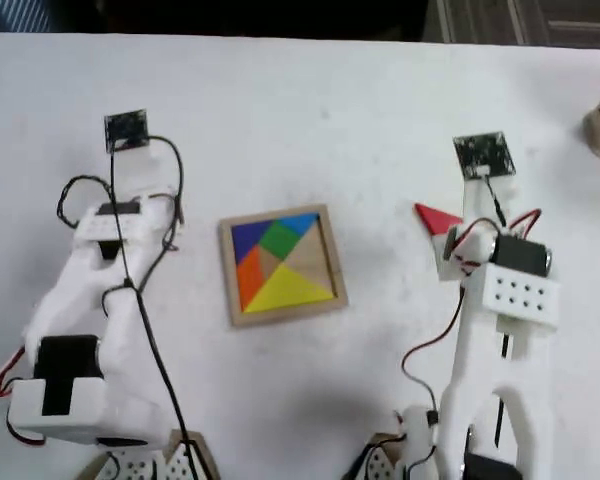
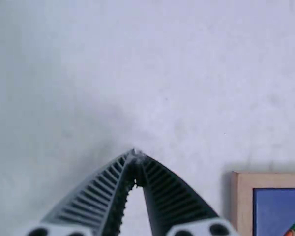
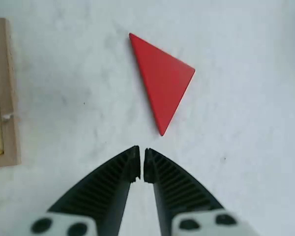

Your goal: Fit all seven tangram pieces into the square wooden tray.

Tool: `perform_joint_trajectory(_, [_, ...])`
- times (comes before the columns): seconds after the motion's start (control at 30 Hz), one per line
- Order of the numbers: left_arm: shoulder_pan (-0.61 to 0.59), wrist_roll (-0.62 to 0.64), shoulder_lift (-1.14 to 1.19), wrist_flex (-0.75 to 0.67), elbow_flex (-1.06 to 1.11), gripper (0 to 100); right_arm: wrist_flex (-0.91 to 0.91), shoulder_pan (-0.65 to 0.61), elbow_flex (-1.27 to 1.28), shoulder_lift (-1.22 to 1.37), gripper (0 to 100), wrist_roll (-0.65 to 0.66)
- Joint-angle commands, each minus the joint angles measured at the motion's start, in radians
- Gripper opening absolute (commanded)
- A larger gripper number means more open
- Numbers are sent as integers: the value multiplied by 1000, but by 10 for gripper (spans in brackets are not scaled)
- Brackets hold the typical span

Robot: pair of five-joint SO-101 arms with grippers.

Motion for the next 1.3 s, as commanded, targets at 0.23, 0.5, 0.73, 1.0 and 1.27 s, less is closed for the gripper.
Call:
perform_joint_trajectory(0.23, [-15, 3, -4, -25, -12, 26, -96, 4, -410, 509, 22, 9])
perform_joint_trajectory(0.5, [-12, -103, -2, -64, -5, 24, -202, 2, -761, 926, 22, 11])
perform_joint_trajectory(0.73, [-8, -121, -2, -66, -5, 24, 21, 41, -1128, 1233, 19, 11])
perform_joint_trajectory(1.0, [-7, -123, -2, -66, -5, 24, 272, 116, -1367, 1414, 18, 149])
perform_joint_trajectory(1.27, [-7, -123, -2, -66, -5, 24, 555, 226, -1375, 1423, 18, 324])
